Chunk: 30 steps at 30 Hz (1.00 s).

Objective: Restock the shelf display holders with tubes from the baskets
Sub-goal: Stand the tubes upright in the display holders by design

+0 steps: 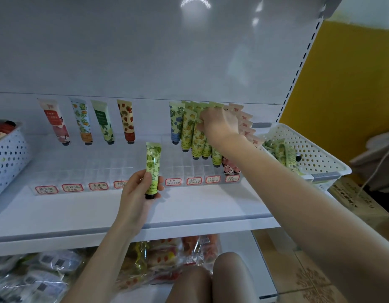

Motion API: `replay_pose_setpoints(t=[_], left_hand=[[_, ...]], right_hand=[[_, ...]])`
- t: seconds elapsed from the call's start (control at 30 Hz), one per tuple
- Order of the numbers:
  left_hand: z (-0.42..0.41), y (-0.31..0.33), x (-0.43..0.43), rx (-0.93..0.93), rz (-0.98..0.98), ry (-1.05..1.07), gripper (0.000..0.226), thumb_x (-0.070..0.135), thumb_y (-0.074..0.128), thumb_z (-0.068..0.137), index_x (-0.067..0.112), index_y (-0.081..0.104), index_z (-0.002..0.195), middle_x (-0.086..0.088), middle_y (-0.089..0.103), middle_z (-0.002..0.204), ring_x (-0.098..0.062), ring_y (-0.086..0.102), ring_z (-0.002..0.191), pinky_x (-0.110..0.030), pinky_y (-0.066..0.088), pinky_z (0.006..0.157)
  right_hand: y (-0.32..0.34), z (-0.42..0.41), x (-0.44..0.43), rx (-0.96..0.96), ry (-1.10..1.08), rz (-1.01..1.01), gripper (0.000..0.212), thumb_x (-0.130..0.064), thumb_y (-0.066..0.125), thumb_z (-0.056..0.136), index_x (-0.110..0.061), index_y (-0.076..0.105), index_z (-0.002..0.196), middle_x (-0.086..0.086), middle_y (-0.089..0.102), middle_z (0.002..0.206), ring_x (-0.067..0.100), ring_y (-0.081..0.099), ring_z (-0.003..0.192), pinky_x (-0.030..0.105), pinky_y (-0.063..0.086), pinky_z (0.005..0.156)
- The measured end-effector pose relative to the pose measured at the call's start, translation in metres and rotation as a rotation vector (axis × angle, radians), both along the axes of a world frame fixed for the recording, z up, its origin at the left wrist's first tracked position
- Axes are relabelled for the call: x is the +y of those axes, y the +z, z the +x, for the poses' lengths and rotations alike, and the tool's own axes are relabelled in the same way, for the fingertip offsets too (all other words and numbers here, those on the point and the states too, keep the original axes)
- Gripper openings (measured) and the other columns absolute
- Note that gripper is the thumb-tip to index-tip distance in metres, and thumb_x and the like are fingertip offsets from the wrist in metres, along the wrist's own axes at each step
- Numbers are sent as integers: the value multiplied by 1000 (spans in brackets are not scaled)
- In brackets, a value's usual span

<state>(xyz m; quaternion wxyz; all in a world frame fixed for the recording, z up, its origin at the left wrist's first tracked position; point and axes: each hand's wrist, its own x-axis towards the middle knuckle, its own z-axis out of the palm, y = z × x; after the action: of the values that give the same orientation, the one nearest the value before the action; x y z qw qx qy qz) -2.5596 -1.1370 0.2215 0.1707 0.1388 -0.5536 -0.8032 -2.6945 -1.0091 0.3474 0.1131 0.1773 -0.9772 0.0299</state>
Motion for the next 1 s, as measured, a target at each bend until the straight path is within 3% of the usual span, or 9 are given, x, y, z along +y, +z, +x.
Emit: replay_pose_setpoints(t=[0.1, 0.2, 0.43, 0.7, 0.83, 0.9, 1.0], left_hand=[[0, -1, 0, 5, -1, -14, 15, 16, 42, 97, 13, 57, 97, -7, 66, 86, -9, 61, 69, -26, 44, 69], [0, -2, 1, 0, 20, -17, 16, 16, 42, 97, 12, 57, 98, -8, 66, 86, -10, 60, 69, -26, 44, 70], [-4, 1, 3, 19, 59, -24, 18, 15, 40, 98, 11, 58, 96, -8, 65, 81, -14, 57, 69, -27, 42, 68], [-6, 9, 8, 49, 91, -43, 20, 15, 38, 98, 10, 57, 95, -5, 67, 74, -15, 56, 69, -27, 42, 65], [-5, 11, 9, 56, 99, -48, 22, 16, 37, 99, 9, 58, 96, -4, 68, 72, -16, 55, 69, -28, 42, 67], [-5, 12, 8, 54, 96, -51, 23, 16, 36, 99, 9, 58, 97, -4, 69, 73, -16, 55, 69, -27, 43, 66], [-4, 15, 9, 51, 117, -54, 23, 17, 37, 98, 10, 59, 99, -3, 69, 74, -15, 55, 68, -27, 43, 65]], right_hand=[[2, 2, -2, 49, 29, 31, 14, -1, 48, 94, -9, 59, 89, 2, 44, 70, 24, 48, 70, 26, 35, 52], [3, 4, 0, 103, 65, 22, 18, 2, 48, 92, -9, 57, 103, 7, 49, 92, 24, 46, 73, 30, 38, 61], [4, 0, 1, 120, 44, 38, 26, 8, 48, 88, -14, 42, 76, 0, 38, 64, 24, 47, 71, 28, 38, 61], [8, -3, 2, 47, 31, -56, 23, 2, 49, 91, -11, 63, 104, 7, 63, 95, 24, 52, 75, 29, 39, 62], [7, -3, 3, 12, 36, -90, 14, -10, 49, 94, -9, 62, 88, 6, 56, 80, 26, 53, 71, 29, 38, 57], [6, -3, 4, -3, 42, -106, 20, -16, 50, 94, -10, 54, 76, 6, 53, 74, 26, 51, 70, 27, 35, 52], [8, -3, 10, -21, 71, -153, 20, -24, 53, 94, -7, 57, 84, 9, 58, 82, 27, 55, 76, 30, 40, 59]])
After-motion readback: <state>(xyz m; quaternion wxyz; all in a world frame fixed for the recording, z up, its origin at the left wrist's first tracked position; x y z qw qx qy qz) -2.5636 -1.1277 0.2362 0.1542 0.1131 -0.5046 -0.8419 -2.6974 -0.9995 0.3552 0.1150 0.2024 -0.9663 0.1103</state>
